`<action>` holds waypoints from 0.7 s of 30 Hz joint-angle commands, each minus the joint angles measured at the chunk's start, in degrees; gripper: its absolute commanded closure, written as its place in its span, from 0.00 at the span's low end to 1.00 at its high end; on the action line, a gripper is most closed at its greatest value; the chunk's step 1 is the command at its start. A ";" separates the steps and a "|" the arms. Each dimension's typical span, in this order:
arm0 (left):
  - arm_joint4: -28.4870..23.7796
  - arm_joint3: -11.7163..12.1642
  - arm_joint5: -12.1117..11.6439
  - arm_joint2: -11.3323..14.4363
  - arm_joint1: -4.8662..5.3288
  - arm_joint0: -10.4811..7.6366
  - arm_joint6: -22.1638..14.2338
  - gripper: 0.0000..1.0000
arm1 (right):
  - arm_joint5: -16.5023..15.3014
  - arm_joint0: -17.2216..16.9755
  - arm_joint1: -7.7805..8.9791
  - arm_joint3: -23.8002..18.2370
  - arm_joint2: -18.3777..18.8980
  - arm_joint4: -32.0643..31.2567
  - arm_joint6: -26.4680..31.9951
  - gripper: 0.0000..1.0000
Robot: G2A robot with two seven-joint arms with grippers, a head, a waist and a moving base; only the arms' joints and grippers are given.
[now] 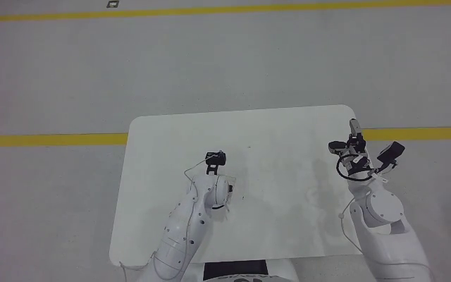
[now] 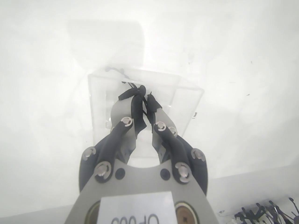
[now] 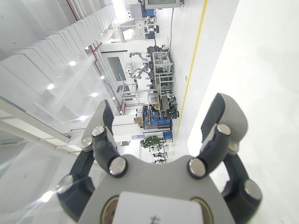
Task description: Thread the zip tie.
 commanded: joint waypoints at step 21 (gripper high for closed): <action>3.42 -10.16 -0.18 -0.30 1.03 4.46 -2.63 1.00 | 0.00 0.00 0.00 0.00 0.00 0.00 0.00 0.00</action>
